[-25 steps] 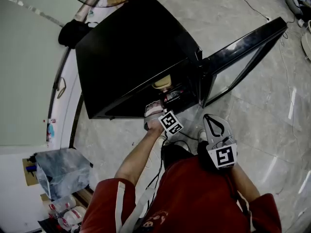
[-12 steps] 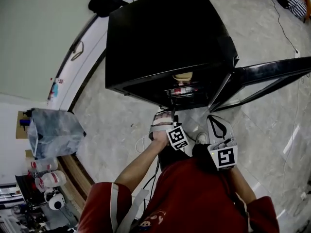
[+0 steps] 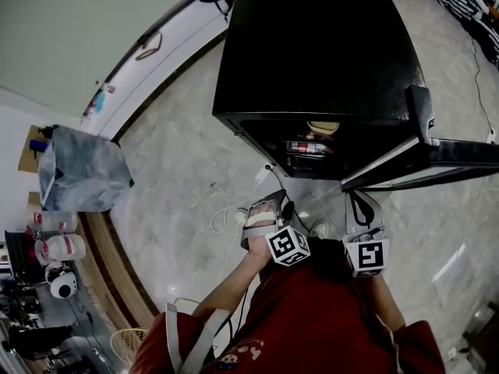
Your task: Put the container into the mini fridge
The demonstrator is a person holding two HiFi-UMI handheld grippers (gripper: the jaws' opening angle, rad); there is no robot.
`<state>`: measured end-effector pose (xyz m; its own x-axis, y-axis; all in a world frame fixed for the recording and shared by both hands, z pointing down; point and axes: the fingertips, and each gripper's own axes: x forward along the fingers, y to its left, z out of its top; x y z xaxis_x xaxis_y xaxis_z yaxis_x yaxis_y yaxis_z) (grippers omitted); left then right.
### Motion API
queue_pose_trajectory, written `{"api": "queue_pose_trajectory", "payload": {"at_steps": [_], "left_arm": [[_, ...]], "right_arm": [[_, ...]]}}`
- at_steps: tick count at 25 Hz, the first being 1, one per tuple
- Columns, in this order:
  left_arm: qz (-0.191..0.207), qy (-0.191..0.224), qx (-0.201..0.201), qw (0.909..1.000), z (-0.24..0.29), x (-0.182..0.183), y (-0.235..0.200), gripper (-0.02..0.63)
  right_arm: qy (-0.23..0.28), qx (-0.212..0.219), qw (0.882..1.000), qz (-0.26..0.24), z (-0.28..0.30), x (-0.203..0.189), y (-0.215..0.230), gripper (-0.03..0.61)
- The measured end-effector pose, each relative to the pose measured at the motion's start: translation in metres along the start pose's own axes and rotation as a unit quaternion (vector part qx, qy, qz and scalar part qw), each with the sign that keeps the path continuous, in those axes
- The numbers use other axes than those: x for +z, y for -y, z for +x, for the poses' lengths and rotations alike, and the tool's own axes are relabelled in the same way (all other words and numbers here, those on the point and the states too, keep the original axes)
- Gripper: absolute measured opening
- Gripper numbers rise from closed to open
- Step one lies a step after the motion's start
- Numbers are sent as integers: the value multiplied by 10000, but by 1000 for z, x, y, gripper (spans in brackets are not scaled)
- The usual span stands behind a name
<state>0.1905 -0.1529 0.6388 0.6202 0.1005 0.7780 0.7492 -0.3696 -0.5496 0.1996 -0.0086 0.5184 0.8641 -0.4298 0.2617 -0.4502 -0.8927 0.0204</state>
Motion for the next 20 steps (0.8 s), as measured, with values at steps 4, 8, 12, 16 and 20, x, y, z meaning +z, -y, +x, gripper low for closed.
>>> {"api": "queue_pose_trajectory", "payload": {"at_steps": [4,8,12,16,20], "left_arm": [[-579,164,261,9978,-18,-3,-12,202],[-1329,364,482,9893,-33,-10,-32,202],[-2075,771,797,9719,-52,-9,-58,202],[-2714,1393,1149,9454,-73,-7,-84,202],[-3447,2055,1417,9049,-98,-8,-104,202]], "right_arm": [[71,-132,9999,-8,7,9,8,0],[198,-62,9997,-90,14,26,2,0],[241,-43,9996,-145,14,36,-3,0],[374,41,9990,-221,20,51,-13,0],[532,239,9978,-300,26,69,-24,0]]}}
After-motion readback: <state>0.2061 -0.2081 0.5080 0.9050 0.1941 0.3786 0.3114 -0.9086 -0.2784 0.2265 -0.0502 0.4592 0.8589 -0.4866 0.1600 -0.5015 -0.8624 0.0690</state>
